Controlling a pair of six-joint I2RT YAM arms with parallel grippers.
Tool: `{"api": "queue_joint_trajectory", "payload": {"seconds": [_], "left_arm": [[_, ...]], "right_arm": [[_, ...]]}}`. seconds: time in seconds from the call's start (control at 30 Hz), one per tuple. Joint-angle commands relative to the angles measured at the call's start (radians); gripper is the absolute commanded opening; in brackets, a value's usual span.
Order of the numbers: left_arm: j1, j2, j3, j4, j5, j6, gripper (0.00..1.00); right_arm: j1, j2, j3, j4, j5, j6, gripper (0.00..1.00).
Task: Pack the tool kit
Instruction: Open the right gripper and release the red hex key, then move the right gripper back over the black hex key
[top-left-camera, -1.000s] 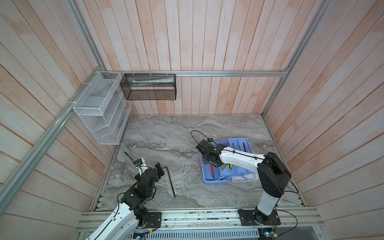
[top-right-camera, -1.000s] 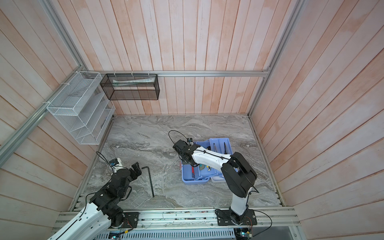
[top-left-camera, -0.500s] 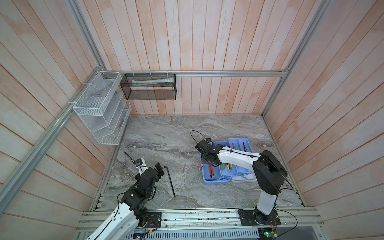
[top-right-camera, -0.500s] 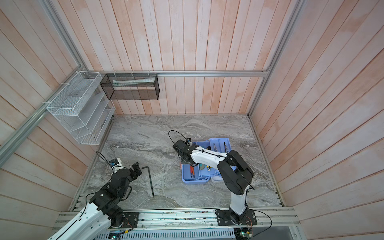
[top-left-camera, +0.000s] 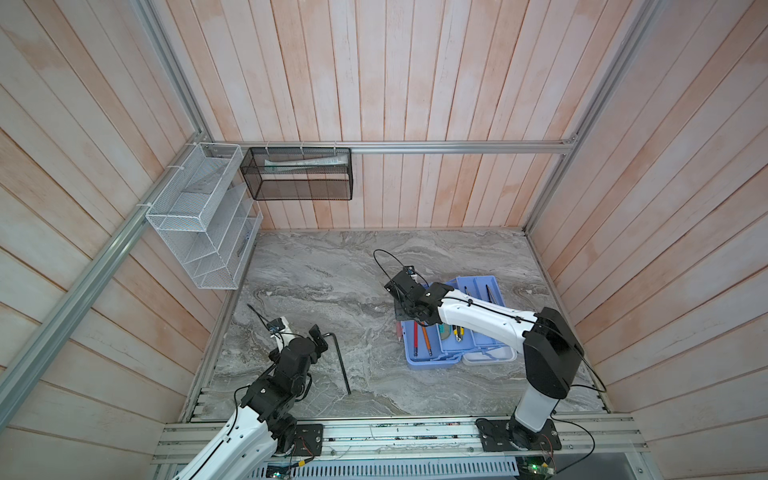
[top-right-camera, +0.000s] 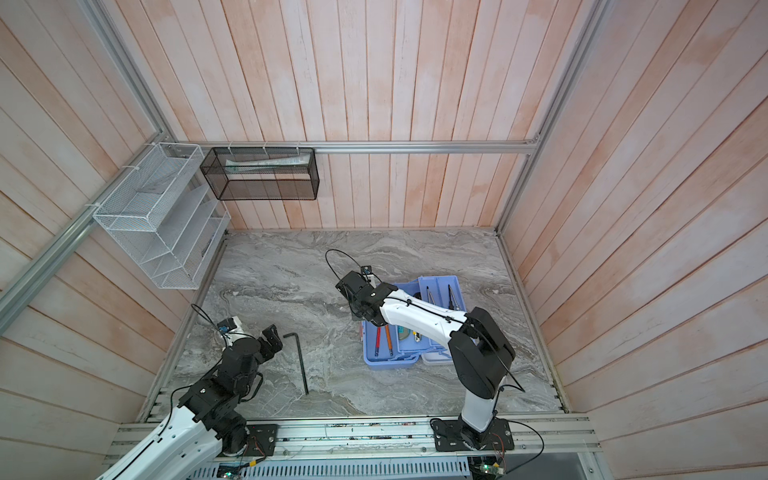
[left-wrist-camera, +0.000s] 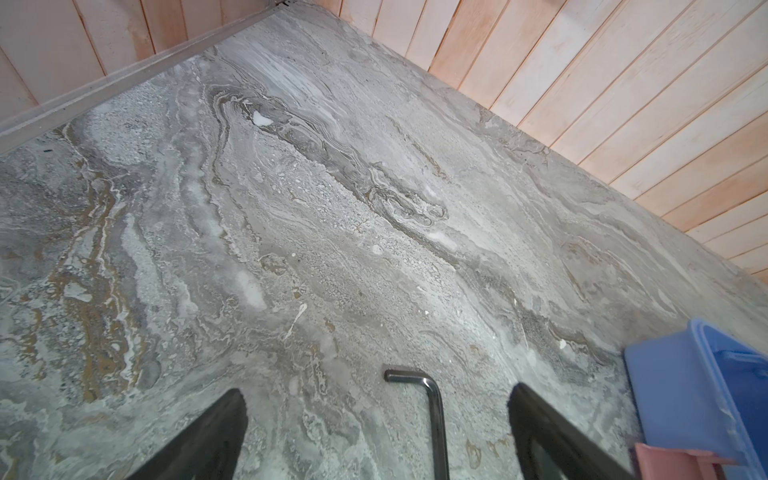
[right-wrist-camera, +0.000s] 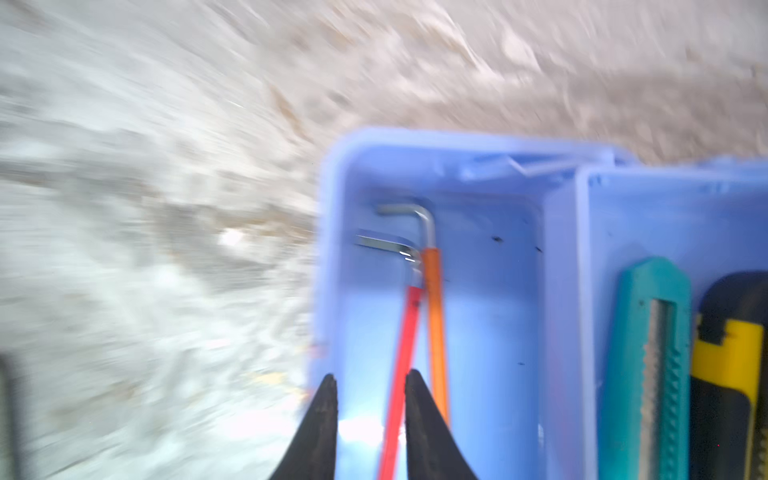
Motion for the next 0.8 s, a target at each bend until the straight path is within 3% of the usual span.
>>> {"api": "queue_joint_trajectory", "payload": {"seconds": [0.0,0.2,0.77], "left_arm": [[0.014,-0.051,-0.010,-0.047,-0.043,-0.043,1.00],[0.054,-0.179,-0.036,-0.095,-0.031,-0.065,1.00],[0.065,-0.224,-0.042,-0.112,-0.020,-0.065,1.00]], "right_arm": [[0.074,-0.012,0.033,0.068,-0.086,-0.031,0.29],[0.190,0.164,0.150,0.141,-0.220,-0.029,0.31],[0.316,0.543,0.495,-0.091,-0.286,-0.002,0.32]]}}
